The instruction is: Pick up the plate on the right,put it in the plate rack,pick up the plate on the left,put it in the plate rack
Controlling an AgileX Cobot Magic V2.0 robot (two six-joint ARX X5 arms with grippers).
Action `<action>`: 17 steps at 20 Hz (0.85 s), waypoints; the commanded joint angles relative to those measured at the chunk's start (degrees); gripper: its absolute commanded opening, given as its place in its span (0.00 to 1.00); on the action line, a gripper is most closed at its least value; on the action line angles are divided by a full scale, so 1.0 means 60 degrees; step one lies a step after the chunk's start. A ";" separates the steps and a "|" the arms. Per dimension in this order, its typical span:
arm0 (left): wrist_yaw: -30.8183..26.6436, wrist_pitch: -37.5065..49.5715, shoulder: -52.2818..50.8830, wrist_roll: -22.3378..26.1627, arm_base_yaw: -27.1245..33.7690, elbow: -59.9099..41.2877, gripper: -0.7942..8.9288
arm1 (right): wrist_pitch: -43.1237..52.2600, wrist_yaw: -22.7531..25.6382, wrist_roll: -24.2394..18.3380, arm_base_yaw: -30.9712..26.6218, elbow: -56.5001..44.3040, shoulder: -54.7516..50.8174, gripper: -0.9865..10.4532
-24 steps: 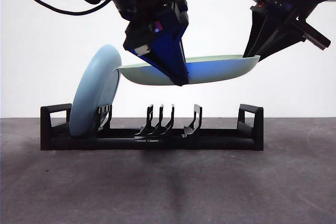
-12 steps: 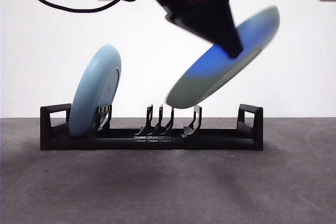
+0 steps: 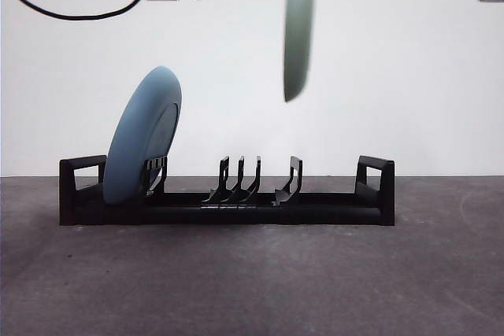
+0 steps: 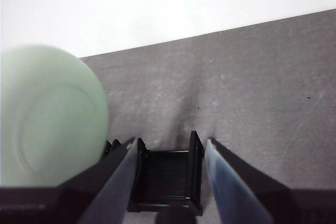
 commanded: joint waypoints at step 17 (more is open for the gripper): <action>0.0353 0.0055 0.2146 -0.1523 0.1064 0.1129 0.07 | 0.0204 0.0015 -0.0040 0.0004 0.0025 0.0240 0.28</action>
